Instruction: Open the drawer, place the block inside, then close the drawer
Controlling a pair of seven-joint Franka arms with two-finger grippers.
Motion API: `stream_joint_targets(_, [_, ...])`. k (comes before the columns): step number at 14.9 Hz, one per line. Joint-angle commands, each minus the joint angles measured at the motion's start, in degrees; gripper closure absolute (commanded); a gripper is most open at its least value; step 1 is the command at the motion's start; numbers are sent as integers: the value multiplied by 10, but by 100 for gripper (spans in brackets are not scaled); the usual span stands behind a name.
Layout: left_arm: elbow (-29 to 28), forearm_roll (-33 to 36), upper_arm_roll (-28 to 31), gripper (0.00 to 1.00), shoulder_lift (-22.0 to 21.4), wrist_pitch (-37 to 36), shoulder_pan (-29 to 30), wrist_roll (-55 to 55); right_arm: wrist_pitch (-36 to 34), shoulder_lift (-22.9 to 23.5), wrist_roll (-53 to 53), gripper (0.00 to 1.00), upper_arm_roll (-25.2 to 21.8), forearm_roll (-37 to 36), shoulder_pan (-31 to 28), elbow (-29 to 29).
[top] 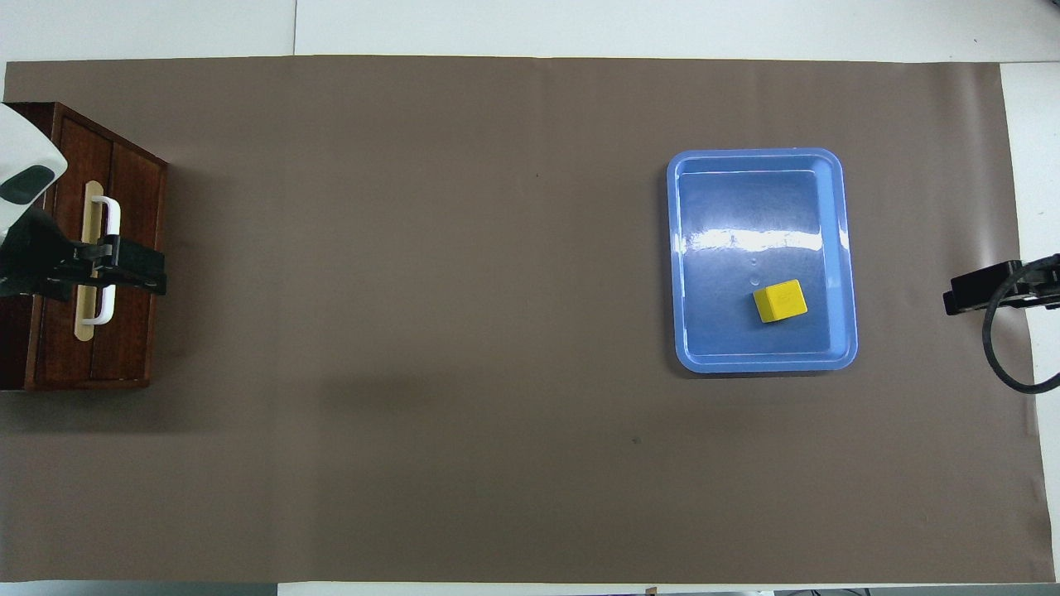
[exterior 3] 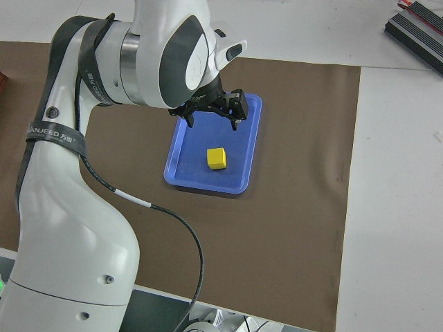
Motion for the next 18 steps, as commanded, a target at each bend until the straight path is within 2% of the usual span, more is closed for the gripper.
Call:
stream_joint_targets(1, [-31,33,3,0,2,51,-4,8,29,-11,-31,0,6,0,-6,-18])
stream_joint_targets(2, [-42,44,3,0,3,66,-4,7,58,-7,9,0,6,0,-6,-19])
stream_joint_targets(4, [-64,92,3,0,7,99,-6,6,72,12,109,0,6,0,-7,-20])
stream_joint_targets(6, [-73,100,3,0,16,125,-6,3,92,24,190,0,6,1,-7,-20])
stream_joint_targets(9, [-73,182,-1,0,62,152,-17,-47,102,49,285,0,6,13,-6,-11])
stream_joint_targets(12, [-72,216,2,0,95,196,-19,-86,104,60,448,0,6,68,-6,-8])
stream_joint_targets(15, [-105,246,5,0,103,266,-12,-84,104,92,563,0,7,76,-6,23])
stream_joint_targets(18, [-145,271,34,0,103,333,-12,-83,127,115,687,0,6,104,-10,22])
